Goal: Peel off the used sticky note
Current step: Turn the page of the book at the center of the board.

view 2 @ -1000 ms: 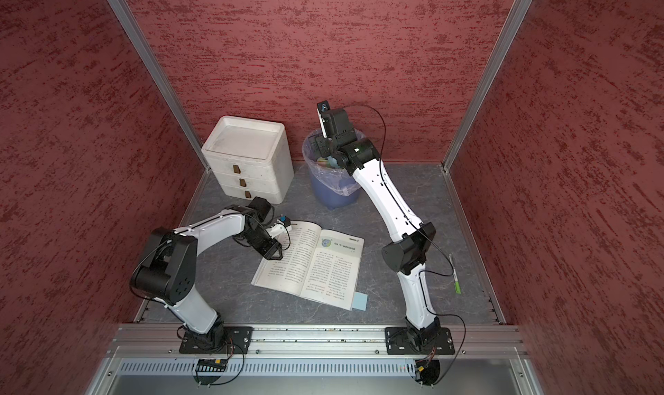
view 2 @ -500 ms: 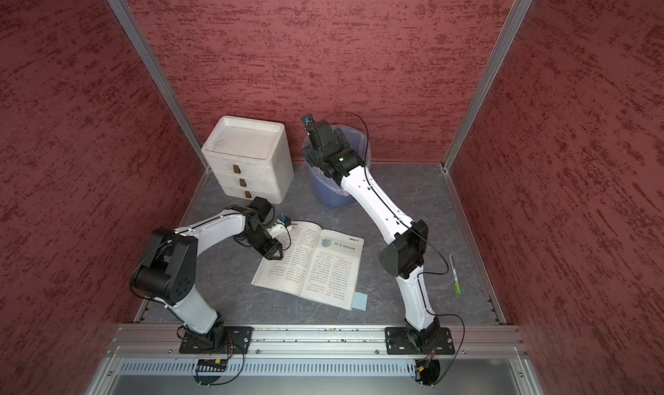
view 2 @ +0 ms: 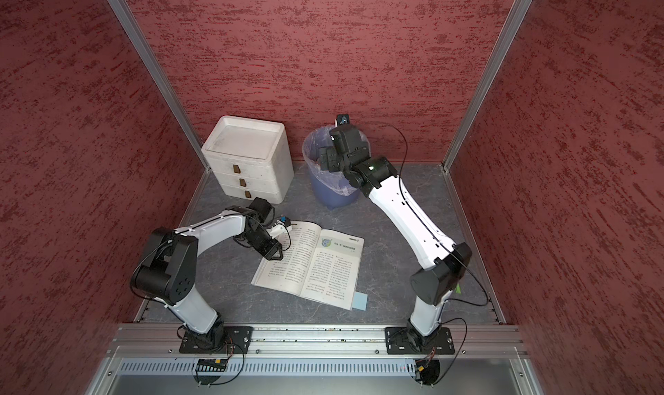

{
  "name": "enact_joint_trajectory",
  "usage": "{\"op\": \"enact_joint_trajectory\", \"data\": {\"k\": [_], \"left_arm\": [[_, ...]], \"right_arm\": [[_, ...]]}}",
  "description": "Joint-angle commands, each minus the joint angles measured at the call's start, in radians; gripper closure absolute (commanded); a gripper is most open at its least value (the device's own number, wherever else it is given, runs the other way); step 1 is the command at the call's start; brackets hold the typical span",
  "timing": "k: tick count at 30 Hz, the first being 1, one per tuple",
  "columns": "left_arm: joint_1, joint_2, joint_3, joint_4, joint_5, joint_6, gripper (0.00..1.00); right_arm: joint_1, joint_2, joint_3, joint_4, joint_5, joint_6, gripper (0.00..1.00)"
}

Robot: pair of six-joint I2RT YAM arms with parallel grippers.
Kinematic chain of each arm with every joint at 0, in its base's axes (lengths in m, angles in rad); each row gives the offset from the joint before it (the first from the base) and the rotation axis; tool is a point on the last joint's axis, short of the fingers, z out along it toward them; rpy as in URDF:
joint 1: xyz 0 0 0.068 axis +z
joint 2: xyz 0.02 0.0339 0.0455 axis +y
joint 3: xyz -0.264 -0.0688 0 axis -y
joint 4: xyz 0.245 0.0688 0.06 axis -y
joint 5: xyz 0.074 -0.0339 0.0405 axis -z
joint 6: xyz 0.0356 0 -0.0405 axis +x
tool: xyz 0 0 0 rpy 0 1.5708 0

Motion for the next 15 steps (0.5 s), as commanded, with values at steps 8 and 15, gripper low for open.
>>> {"op": "enact_joint_trajectory", "data": {"k": [8, 15], "left_arm": [[-0.003, -0.017, -0.034, 0.018, -0.002, 0.008, 0.55], [-0.002, -0.017, -0.063, 0.032, -0.028, 0.013, 0.59]], "right_arm": [[0.042, -0.589, -0.85, -0.096, -0.281, 0.562, 0.1], [0.086, -0.833, -1.238, -0.005, -0.478, 0.802, 0.15]]}}
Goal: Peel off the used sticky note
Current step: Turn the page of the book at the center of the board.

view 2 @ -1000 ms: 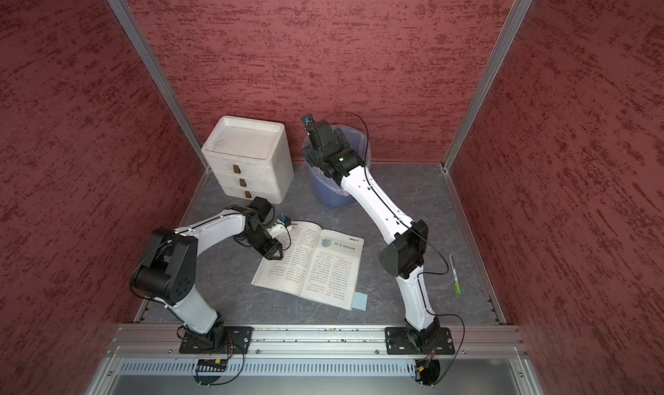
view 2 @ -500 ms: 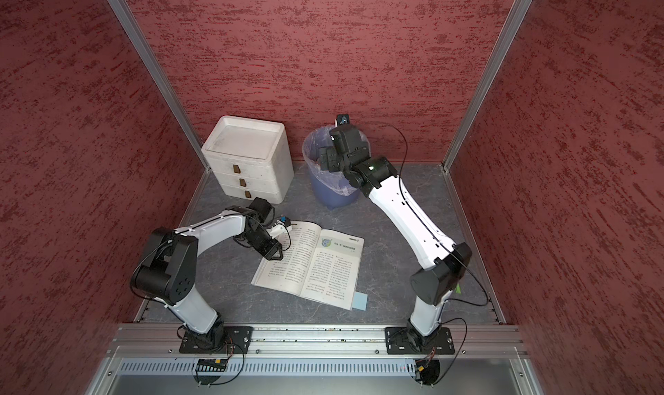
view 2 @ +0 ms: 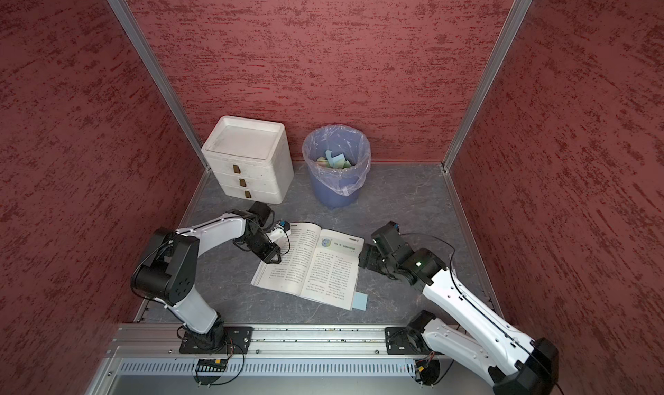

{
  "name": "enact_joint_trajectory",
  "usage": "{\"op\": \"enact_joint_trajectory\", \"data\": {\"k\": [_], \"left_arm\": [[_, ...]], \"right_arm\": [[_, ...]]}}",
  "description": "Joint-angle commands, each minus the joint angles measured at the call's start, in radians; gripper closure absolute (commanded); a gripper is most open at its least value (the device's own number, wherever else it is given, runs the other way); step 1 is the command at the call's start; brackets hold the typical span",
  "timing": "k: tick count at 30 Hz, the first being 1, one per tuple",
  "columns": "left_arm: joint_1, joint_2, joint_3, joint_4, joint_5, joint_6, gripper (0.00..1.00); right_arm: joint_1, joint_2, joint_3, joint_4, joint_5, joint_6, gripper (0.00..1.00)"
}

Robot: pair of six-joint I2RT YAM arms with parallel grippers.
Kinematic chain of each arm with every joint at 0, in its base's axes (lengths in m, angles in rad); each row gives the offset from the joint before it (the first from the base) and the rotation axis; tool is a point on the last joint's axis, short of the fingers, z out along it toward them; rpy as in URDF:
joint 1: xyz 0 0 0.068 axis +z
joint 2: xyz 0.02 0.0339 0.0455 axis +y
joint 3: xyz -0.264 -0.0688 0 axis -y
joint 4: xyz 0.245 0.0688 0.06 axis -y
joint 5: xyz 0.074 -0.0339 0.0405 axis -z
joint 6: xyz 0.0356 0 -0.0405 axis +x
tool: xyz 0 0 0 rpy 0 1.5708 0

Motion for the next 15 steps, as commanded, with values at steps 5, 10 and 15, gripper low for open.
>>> {"op": "enact_joint_trajectory", "data": {"k": [5, 10, 15], "left_arm": [[-0.002, -0.016, -0.035, 0.007, -0.023, 0.011, 0.61], [-0.001, -0.02, -0.037, 0.006, -0.023, 0.011, 0.63], [-0.003, -0.018, -0.035, 0.003, -0.018, 0.007, 0.65]], "right_arm": [[0.091, -0.074, -0.188, 0.24, -0.187, 0.243, 0.15], [0.147, -0.007, -0.241, 0.35, -0.2, 0.291, 0.16], [0.2, 0.086, -0.287, 0.48, -0.199, 0.334, 0.16]]}}
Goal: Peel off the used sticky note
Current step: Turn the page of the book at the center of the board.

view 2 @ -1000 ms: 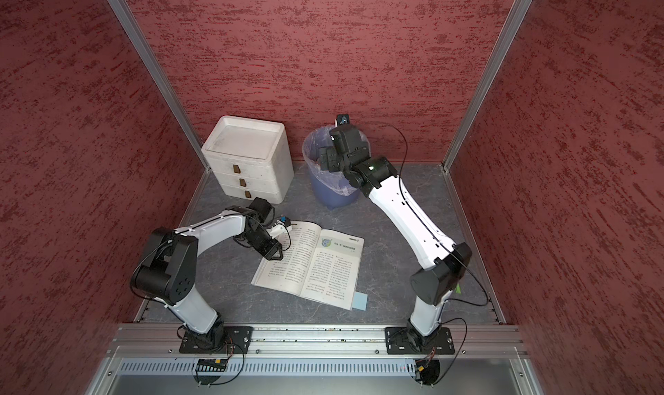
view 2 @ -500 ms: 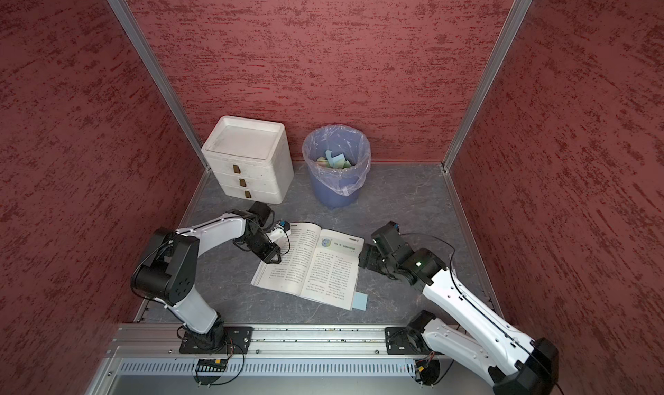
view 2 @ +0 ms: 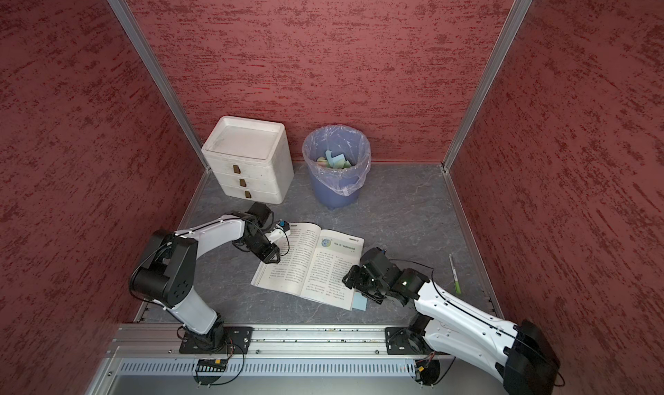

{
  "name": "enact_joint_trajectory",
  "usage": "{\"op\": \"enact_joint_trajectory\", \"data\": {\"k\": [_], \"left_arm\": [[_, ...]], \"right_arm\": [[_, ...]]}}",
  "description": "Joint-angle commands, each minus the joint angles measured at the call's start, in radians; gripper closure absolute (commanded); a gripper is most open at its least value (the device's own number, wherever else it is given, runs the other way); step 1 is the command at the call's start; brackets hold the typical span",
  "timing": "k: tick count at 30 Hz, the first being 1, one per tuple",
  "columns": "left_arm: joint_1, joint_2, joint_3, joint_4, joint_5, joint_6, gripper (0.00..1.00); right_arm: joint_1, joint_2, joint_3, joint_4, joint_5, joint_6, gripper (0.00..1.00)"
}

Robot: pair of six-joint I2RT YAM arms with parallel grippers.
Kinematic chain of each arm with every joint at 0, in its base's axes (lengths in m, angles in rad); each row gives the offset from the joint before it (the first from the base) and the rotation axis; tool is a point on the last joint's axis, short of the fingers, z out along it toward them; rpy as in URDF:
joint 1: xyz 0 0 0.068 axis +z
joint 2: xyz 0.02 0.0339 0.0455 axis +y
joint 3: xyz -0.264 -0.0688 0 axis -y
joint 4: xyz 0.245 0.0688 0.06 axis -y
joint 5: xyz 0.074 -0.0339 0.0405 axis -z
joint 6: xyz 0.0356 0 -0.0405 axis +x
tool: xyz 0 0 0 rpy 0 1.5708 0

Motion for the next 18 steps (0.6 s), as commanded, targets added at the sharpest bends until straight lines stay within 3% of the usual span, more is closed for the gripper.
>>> {"op": "enact_joint_trajectory", "data": {"k": [1, 8, 18], "left_arm": [[-0.003, -0.005, -0.018, -0.018, -0.006, 0.006, 0.65], [-0.004, -0.002, -0.016, -0.019, -0.003, 0.004, 0.67], [-0.01, 0.004, -0.015, -0.016, 0.003, 0.005, 0.69]], "right_arm": [[0.033, 0.047, -0.029, 0.137, -0.017, 0.051, 0.16], [0.061, 0.154, -0.069, 0.248, -0.028, 0.072, 0.17], [0.063, 0.187, -0.081, 0.321, -0.038, 0.082, 0.17]]}}
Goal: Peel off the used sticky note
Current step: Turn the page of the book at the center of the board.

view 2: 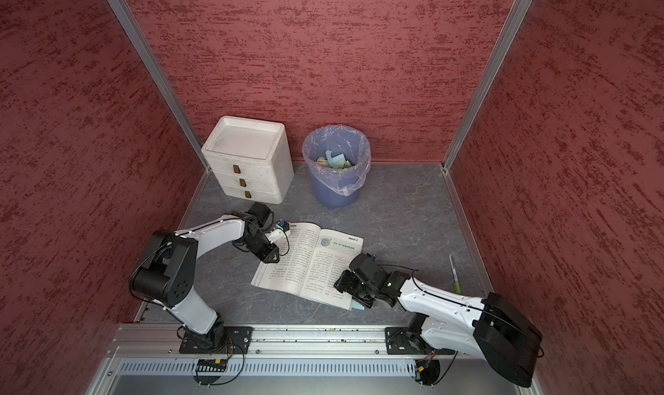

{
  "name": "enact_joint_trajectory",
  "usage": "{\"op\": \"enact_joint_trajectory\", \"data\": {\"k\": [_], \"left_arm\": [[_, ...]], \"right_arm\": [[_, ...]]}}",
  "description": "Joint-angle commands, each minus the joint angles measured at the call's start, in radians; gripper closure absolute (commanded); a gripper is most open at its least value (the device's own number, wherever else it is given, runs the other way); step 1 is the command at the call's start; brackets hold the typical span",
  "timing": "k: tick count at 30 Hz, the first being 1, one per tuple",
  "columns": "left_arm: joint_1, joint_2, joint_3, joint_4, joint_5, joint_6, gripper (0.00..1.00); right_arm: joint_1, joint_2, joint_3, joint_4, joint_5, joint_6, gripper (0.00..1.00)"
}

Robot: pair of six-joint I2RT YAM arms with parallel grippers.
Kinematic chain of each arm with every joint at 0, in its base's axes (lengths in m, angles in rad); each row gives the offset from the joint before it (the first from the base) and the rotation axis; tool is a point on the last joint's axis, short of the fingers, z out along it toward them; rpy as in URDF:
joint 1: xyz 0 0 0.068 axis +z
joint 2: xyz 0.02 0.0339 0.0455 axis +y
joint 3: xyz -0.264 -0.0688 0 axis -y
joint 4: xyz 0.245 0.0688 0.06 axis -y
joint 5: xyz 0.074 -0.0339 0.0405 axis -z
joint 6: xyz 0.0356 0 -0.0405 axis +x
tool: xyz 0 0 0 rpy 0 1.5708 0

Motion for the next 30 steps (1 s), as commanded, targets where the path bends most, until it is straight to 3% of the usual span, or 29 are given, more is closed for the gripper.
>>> {"op": "enact_joint_trajectory", "data": {"k": [1, 7, 22, 30], "left_arm": [[-0.01, 0.005, -0.015, -0.014, 0.007, 0.005, 0.7], [-0.022, 0.014, -0.02, -0.01, 0.009, 0.003, 0.71], [-0.031, 0.015, -0.011, -0.014, 0.014, 0.001, 0.72], [0.043, -0.012, 0.003, -0.05, 0.123, 0.004, 0.72]], "right_arm": [[0.011, 0.019, -0.008, 0.085, -0.02, 0.009, 0.17], [0.021, 0.06, 0.045, 0.139, -0.051, -0.018, 0.17], [0.07, 0.075, 0.191, 0.047, -0.03, -0.099, 0.17], [0.12, 0.21, 0.348, 0.126, -0.057, -0.193, 0.16]]}}
